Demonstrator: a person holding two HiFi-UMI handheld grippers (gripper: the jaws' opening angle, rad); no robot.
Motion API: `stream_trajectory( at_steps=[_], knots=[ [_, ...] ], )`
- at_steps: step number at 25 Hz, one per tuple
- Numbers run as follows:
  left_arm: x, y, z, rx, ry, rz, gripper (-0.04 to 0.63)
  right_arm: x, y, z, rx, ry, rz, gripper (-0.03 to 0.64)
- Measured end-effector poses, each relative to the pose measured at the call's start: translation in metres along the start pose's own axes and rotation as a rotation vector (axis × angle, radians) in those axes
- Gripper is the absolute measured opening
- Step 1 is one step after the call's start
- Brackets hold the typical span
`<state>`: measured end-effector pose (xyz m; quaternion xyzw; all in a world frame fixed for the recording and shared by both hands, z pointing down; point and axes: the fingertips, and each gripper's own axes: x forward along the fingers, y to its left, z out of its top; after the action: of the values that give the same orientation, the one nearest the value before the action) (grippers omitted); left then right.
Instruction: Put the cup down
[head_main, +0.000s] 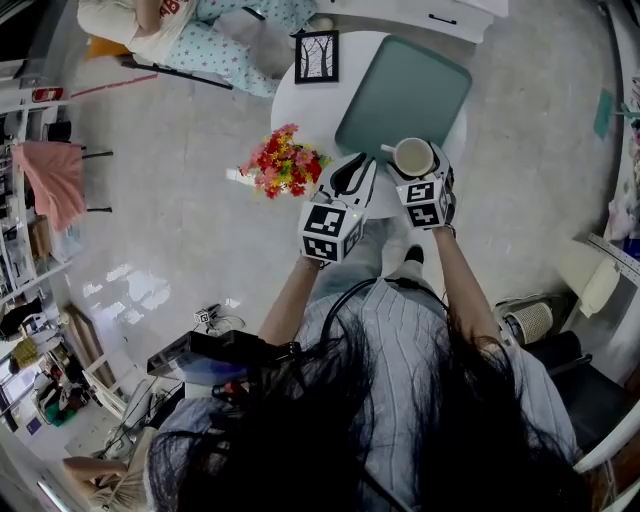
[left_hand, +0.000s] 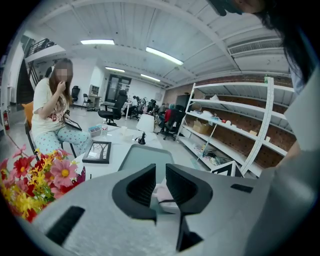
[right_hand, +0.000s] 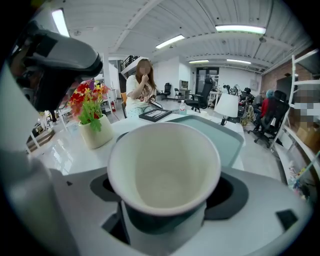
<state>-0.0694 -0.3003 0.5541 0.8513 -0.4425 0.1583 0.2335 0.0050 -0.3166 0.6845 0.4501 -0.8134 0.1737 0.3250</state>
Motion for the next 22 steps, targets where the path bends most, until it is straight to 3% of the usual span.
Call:
stream_trajectory(
  at_steps=[13,22],
  knots=[
    [-0.004,0.000,0.005,0.004,-0.015,0.007,0.072,-0.021,-0.002,0.031,0.023,-0.088,-0.014,0.414],
    [-0.005,-0.009,0.010,0.013,-0.027,0.005,0.072,-0.052,-0.006,0.044,0.134,-0.162,-0.010,0.414]
  ],
)
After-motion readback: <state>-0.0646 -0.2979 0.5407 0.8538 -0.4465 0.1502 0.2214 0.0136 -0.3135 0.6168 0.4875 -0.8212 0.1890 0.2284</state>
